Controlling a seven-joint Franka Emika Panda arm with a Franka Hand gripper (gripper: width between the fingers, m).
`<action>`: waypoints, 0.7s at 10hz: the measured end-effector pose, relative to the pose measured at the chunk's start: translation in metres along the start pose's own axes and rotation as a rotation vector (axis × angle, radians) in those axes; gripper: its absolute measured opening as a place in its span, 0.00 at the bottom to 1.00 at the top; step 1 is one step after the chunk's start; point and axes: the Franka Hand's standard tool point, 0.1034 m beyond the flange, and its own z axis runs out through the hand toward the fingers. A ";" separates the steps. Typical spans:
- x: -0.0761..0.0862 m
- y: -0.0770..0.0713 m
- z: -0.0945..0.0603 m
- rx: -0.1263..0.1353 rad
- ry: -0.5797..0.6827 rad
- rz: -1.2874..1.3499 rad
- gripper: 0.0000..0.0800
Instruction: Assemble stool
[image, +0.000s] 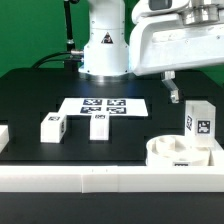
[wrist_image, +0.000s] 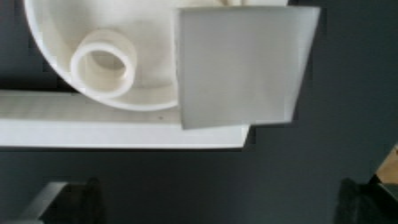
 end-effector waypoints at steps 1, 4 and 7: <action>0.001 0.000 0.000 0.000 0.004 0.000 0.81; -0.009 -0.004 0.002 0.028 -0.263 0.006 0.81; -0.008 -0.008 0.004 0.054 -0.453 0.005 0.81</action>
Offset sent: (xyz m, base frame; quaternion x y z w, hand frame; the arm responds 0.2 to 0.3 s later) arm 0.0045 -0.0052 -0.0053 -0.0187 -0.2598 -0.0040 0.9655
